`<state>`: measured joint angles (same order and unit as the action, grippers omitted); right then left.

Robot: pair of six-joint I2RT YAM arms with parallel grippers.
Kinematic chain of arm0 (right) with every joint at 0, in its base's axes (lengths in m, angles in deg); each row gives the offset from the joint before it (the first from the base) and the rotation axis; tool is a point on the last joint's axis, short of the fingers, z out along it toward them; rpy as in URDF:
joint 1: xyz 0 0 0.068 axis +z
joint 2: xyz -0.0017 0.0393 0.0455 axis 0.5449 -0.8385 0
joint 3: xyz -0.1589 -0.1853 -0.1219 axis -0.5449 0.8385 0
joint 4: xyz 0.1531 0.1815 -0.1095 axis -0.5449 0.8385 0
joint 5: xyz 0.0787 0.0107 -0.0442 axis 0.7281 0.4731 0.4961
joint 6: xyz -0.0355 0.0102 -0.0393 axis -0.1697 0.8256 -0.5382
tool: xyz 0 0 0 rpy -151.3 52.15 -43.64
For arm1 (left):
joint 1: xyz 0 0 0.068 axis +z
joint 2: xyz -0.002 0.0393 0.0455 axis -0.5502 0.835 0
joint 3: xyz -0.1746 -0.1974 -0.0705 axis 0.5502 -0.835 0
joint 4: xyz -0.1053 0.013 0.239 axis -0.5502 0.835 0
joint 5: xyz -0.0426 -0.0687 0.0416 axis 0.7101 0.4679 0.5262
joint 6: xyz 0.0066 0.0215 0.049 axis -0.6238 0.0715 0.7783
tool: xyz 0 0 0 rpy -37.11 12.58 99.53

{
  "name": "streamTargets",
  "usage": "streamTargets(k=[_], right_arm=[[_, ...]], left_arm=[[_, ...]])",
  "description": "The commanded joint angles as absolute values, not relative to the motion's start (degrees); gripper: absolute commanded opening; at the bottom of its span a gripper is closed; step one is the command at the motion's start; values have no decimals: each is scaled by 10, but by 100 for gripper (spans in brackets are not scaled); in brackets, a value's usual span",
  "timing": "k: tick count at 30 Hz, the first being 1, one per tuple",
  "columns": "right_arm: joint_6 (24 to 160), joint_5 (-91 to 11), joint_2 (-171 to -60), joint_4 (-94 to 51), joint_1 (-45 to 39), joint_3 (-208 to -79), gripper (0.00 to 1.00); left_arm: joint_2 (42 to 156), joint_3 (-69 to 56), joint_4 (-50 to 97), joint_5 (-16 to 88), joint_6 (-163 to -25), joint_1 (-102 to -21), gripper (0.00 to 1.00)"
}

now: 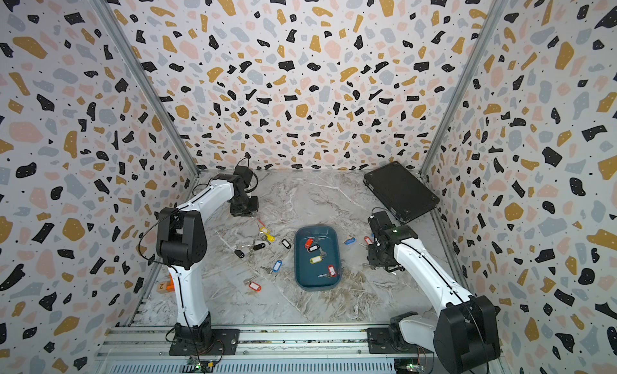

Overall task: Take the keys out of the storage box
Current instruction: Place the key at the center of the board.

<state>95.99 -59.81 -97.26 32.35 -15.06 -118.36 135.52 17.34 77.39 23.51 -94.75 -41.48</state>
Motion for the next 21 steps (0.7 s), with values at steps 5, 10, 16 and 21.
streamTargets(k=[5, 10, 16, 21], right_arm=[[959, -592, -967, 330, -150, -1183, 27], [951, -558, -959, 319, -150, -1181, 33], [942, -498, -980, 308, -150, -1181, 42], [933, -450, -981, 300, -127, -1198, 44]], left_arm=[[1361, 147, 774, 241, -940, -377, 20], [1331, 130, 780, 230, -950, -378, 100], [1210, 61, 757, 259, -947, -378, 100], [1094, -32, 711, 339, -956, -380, 99]])
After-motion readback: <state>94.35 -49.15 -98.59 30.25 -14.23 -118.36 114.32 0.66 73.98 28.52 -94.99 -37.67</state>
